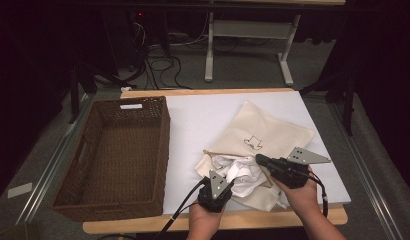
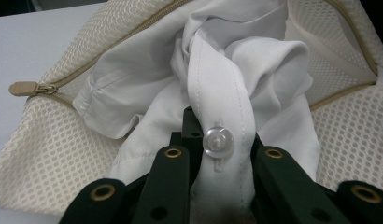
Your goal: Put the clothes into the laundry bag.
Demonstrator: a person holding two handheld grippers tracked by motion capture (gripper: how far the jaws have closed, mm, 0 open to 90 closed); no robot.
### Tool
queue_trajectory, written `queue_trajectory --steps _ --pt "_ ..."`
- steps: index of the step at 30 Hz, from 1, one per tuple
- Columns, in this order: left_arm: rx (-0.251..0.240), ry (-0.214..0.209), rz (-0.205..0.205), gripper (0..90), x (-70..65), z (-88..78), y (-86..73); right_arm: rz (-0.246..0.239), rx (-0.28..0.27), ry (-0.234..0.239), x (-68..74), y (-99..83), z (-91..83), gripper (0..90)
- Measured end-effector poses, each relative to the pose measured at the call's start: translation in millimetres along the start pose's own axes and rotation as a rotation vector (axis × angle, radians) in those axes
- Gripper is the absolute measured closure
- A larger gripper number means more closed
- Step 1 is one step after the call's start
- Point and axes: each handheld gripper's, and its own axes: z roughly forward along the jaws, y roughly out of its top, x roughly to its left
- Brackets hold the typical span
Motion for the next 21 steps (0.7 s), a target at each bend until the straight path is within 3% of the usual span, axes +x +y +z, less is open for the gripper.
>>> queue_trajectory --steps 11,21 --pt "-0.037 0.010 -0.028 80.5 -4.0 35.1 12.7 0.012 -0.005 -0.003 -2.4 -0.3 -2.1 89.3" --pt "-0.010 0.021 -0.008 79.3 -6.3 57.5 20.9 0.007 -0.007 -0.003 -3.4 -0.3 -3.1 89.2"
